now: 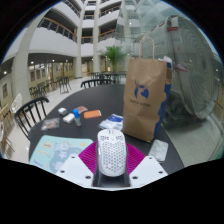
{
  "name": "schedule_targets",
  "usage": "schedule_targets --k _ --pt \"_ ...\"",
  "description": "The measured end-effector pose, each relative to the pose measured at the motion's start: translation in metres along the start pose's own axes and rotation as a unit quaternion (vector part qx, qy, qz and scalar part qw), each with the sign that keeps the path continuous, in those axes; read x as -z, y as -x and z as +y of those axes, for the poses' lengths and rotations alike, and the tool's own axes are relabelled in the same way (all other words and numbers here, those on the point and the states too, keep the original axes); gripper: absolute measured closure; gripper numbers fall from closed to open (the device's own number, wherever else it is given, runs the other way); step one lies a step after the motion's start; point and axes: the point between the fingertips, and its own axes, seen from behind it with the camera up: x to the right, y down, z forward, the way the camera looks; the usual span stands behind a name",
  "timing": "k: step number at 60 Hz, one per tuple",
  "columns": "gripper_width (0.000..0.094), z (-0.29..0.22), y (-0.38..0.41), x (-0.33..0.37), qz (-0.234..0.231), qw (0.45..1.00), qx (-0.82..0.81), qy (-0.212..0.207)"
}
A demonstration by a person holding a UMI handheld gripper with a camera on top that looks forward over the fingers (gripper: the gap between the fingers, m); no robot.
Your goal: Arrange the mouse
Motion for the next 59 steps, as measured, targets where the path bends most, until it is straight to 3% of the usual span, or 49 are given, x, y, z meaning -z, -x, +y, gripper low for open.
schedule_targets --k 8,11,19,30,32,38,44,49,59 --pt "0.0584 -0.041 0.085 0.039 -0.006 0.999 0.006 -0.044" --pt "0.0584 -0.037 0.123 0.044 -0.015 0.999 0.004 -0.041" --pt "0.0584 0.009 0.196 0.01 -0.035 0.999 -0.004 0.018" --pt "0.0581 0.071 0.202 -0.021 0.008 0.997 0.011 0.081" --pt "0.0522 0.082 0.201 -0.022 0.011 0.995 0.019 0.095" --pt "0.0434 0.08 0.201 -0.023 0.018 0.995 0.064 0.074" --pt "0.0319 0.078 0.208 -0.016 -0.028 0.993 0.082 0.075" --pt "0.0064 0.08 0.218 0.002 -0.081 0.991 0.075 0.079" --pt "0.0083 0.086 0.195 0.066 -0.103 0.987 0.103 0.067"
